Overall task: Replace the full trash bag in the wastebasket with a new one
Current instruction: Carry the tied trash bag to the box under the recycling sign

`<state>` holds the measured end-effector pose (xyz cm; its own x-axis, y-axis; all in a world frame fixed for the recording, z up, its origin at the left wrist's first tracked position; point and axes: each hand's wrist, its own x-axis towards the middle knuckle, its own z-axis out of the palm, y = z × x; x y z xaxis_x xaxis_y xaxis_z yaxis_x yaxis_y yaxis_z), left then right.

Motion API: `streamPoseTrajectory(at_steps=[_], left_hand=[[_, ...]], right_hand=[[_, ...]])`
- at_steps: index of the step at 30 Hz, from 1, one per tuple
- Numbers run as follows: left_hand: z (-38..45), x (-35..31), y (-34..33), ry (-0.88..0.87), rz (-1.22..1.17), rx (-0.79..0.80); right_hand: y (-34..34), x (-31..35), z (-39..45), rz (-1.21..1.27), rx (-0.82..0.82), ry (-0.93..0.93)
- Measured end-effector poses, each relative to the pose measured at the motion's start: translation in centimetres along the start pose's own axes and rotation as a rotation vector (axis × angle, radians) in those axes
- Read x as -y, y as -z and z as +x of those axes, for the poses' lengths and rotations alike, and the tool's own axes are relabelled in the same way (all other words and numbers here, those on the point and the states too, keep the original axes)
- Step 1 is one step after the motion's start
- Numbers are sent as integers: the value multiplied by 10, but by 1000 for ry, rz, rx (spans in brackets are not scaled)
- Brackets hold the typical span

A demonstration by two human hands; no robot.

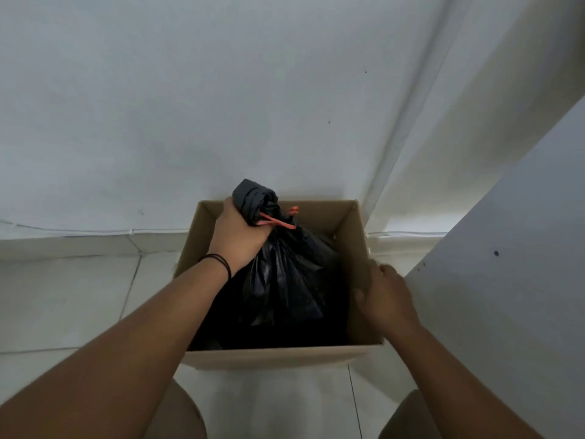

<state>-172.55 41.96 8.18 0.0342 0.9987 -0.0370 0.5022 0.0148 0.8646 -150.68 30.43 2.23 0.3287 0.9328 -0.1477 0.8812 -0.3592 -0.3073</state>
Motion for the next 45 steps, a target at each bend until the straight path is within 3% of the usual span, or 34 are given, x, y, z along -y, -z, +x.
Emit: streamPoseTrajectory(at_steps=[3, 6, 8, 10, 12, 14, 17, 19, 23, 25, 28, 32, 38, 45], left_hand=[[1, 3, -7, -55, 140, 148], [-2, 1, -13, -191, 227, 358], [-5, 8, -8, -211, 197, 471], [-11, 24, 1, -255, 228, 465], [-21, 49, 7, -461, 474, 372], [-29, 75, 7, -604, 781, 403], [-34, 105, -4, -490, 1035, 544], [-33, 113, -10, -345, 1067, 568], [-28, 113, -8, -235, 995, 584], [-28, 111, 3, -264, 969, 488], [-30, 110, 23, -155, 945, 311], [-31, 108, 35, 60, 880, 375], [-18, 104, 33, 60, 725, 339], [-13, 100, 38, 67, 639, 334]], right_hand=[[11, 42, -5, 317, -211, 359], [16, 86, 4, 518, -138, 499], [15, 96, 18, 491, -81, 457], [12, 89, 34, 446, -139, 363], [7, 72, 46, 428, -202, 214], [-3, 53, 51, 280, -142, 76], [-28, 33, 44, -259, 108, 98], [-38, 25, 34, -352, 231, 127], [-34, 16, 13, -248, 97, 90], [-27, 12, 1, -240, 38, -53], [-21, 6, -5, -42, 137, -275], [-18, 4, 10, 0, 111, -264], [-11, -1, 36, 14, 82, -194], [-2, 2, 35, 46, 177, -163]])
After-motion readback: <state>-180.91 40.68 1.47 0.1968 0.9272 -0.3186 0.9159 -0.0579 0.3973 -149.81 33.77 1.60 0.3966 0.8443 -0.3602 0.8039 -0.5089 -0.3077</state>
